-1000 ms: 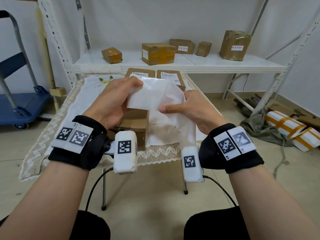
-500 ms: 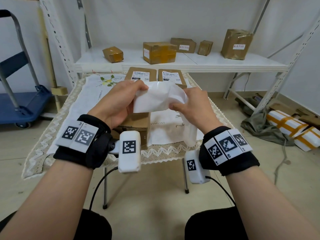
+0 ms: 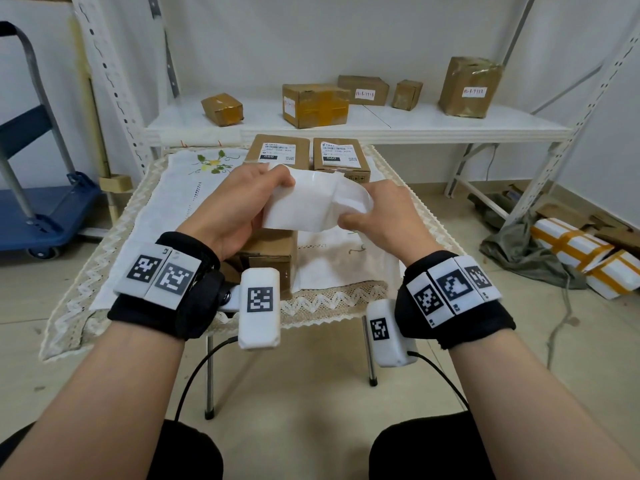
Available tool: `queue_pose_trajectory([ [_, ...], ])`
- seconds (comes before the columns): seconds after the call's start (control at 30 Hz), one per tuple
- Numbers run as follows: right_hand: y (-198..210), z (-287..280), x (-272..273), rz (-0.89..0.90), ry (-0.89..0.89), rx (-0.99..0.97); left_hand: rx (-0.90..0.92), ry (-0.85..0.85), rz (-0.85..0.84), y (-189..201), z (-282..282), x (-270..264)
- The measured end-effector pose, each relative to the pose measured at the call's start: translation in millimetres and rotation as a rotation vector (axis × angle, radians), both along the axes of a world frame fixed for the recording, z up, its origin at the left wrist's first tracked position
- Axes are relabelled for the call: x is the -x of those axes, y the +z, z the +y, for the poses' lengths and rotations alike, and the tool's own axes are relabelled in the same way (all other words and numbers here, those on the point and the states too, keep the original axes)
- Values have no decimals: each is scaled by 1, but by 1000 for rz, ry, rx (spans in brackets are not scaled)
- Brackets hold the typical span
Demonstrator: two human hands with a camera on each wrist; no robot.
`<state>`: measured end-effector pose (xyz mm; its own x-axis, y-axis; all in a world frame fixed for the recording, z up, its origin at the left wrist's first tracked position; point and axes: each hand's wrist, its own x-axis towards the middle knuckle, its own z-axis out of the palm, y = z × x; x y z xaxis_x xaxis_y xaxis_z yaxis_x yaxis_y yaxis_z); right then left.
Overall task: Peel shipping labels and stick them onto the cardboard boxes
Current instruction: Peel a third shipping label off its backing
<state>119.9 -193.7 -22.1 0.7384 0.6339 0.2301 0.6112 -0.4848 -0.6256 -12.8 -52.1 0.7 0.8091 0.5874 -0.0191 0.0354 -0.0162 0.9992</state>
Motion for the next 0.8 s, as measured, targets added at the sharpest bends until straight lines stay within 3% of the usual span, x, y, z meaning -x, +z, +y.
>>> queue_pose_trajectory([
  [0.37, 4, -4, 7, 302, 174, -234, -17, -30, -10, 0, 3, 1],
  [0.8, 2, -1, 1, 440, 123, -287, 76, 4, -8, 2, 5, 2],
])
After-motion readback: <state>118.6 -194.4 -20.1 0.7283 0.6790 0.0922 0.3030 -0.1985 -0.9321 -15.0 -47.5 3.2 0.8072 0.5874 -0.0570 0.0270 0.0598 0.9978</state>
